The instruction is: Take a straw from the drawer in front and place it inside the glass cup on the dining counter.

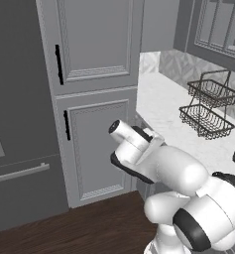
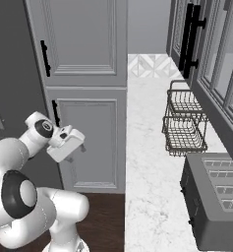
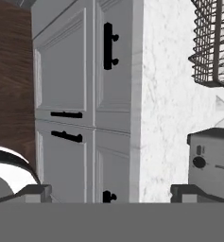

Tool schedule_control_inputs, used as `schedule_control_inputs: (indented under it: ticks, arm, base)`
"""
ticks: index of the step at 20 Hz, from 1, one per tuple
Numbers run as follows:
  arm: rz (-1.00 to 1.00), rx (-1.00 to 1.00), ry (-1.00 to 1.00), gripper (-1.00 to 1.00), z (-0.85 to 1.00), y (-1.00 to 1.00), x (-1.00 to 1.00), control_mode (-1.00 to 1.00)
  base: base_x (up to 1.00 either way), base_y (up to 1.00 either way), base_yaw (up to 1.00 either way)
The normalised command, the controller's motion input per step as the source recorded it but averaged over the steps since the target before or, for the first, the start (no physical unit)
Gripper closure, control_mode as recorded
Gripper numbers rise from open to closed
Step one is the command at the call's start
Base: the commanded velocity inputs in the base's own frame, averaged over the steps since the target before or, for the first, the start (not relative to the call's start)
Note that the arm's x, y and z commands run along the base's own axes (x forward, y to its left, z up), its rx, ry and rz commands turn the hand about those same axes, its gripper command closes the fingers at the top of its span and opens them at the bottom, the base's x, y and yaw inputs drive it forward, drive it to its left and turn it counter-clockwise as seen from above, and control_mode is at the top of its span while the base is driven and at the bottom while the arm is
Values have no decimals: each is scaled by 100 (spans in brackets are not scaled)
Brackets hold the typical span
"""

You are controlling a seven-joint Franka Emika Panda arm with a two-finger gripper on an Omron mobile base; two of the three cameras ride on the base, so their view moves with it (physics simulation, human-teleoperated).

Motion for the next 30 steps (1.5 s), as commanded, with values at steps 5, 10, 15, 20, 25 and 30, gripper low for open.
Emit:
schedule_control_inputs:
  ticks: [5, 10, 15, 20, 25, 30]
  arm:
    - [-1, 0, 0, -100, -10, -36, -3, -100]
    - [0, 0, 0, -100, -18, -44, 1, -100]
    - [0, -5, 6, -100, -49, -12, 12, -100]
    - [0, -14, 1, -100, -53, -5, 7, -100]
    - [0, -7, 0, -100, -25, -33, 1, -100]
    - [0, -3, 0, -100, -29, -28, 14, -100]
  base:
    - [0, 0, 0]
    - [0, 0, 0]
    - [0, 0, 0]
    - [0, 0, 0]
    - [0, 0, 0]
    - [0, 0, 0]
